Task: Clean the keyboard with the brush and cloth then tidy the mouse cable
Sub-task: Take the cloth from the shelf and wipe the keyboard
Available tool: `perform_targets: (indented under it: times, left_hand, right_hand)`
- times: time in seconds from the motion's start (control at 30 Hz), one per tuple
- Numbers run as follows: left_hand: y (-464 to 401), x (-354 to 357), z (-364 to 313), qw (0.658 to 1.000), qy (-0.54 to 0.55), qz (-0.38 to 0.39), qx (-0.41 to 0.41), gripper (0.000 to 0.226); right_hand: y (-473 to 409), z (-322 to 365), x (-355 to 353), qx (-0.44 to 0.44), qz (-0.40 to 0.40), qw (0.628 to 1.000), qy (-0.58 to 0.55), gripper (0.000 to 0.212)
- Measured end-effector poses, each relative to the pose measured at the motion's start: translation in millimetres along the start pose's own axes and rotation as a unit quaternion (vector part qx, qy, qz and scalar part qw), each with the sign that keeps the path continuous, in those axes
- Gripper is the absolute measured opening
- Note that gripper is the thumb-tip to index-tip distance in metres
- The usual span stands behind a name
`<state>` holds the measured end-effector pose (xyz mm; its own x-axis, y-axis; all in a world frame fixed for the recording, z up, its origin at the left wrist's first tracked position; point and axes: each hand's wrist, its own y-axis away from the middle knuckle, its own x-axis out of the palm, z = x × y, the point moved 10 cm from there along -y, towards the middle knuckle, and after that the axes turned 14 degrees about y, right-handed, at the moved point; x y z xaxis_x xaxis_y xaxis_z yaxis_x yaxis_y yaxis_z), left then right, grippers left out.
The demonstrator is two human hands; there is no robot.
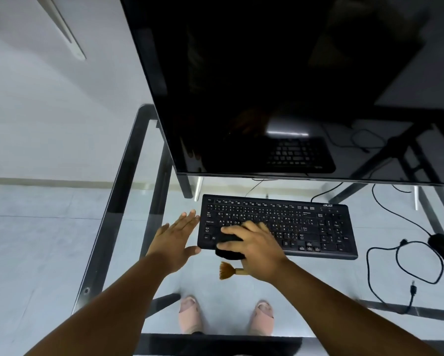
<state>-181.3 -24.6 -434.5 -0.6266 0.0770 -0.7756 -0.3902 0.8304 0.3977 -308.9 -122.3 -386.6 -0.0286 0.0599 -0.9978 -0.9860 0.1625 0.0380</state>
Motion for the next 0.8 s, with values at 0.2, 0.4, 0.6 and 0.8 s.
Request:
perform_targets:
  times: [0.2,0.4,0.6,0.8]
  left_hand:
    - [1.0,4.9,5.8,1.0,-0.007,-0.013,0.002,0.081]
    - [-0.3,10.6,8.1,1.0,-0.019,-0.003,-0.001,0.081]
    - [1.0,3.9,8.2,1.0,-0.01,-0.006,0.01,0.081]
    - [2.3,-3.8,4.6,1.0,0.012,-0.015,-0.014,0.095]
  right_hand:
    - [-11.7,-27.7,1.4,0.109,-0.033,0.988,-0.108,0.069]
    - [-68.1,-48.6,-7.3,0.231,-0.033,0.968,-0.094,0.051]
    - [-87.2,-40.1,-7.5,0.206,-0.032,0.976,-0.066,0.049]
    - [-34.9,-58.6,-8.6,0.196,-0.065,0.975,-0.084,0.054]
